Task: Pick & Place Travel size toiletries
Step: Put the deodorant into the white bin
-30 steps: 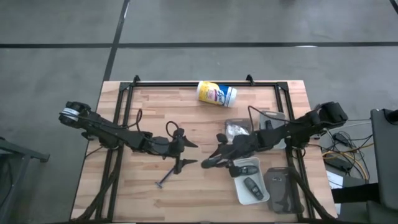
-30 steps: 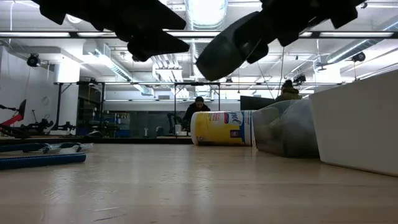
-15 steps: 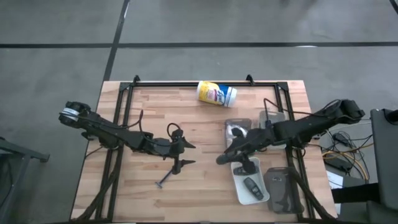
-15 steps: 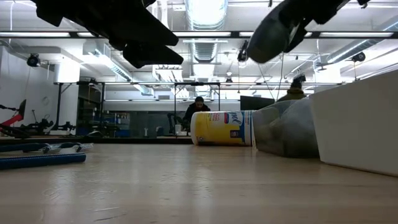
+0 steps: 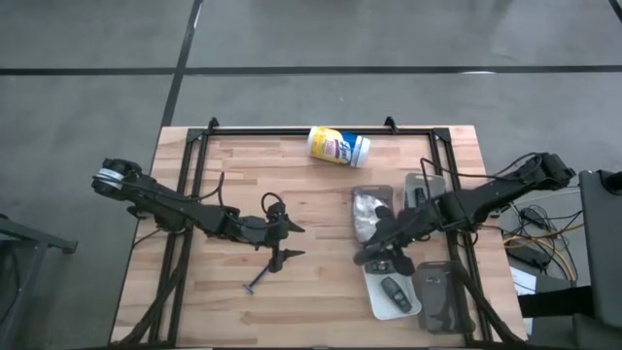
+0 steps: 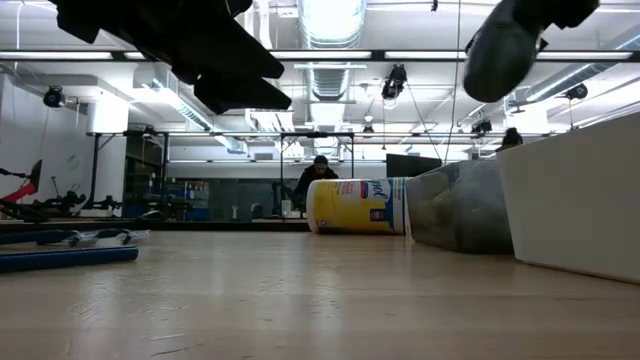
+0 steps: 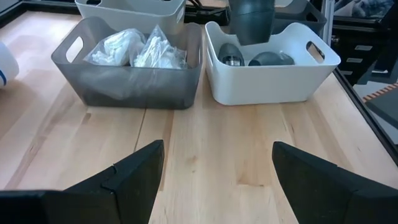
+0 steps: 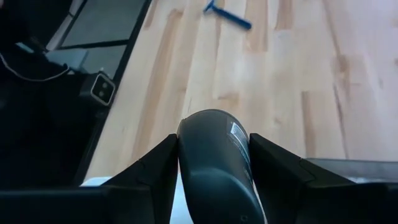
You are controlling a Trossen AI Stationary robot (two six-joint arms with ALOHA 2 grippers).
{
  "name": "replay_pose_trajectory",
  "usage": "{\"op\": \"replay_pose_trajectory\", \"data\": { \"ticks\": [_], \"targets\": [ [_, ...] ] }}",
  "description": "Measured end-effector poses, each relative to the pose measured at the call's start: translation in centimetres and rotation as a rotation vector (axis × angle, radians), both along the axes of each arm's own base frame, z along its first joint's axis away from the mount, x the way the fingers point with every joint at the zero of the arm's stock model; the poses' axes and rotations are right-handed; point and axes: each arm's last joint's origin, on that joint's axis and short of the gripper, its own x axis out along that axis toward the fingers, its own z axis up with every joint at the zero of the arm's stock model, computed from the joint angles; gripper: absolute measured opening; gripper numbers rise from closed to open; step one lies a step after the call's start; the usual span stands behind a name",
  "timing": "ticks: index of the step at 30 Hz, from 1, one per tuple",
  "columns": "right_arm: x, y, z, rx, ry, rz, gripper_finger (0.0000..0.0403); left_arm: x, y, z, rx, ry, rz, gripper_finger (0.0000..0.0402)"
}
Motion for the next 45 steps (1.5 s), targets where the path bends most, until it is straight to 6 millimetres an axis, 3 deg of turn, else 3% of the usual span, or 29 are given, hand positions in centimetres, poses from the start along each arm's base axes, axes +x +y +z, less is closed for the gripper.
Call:
{"op": "replay_pose_trajectory", "data": {
  "ticks": [10,24,45],
  "targets": [
    [-0.8,1.4,-0.4,0.04,0.057,0.019,0.0162,0.0,0.0,-0.1,-0.006,0.004,0.003,0.0303],
    [-2.6,2.7,-1.3,0.036,0.202,-0.085,0.0163,-0.6,0.2,-1.4,-0.043,0.029,0.022,0.0303],
    [-4.8,2.9,-2.1,0.003,0.333,-0.251,0.0173,-0.8,0.2,-1.7,-0.046,0.027,0.026,0.0303]
  ]
}}
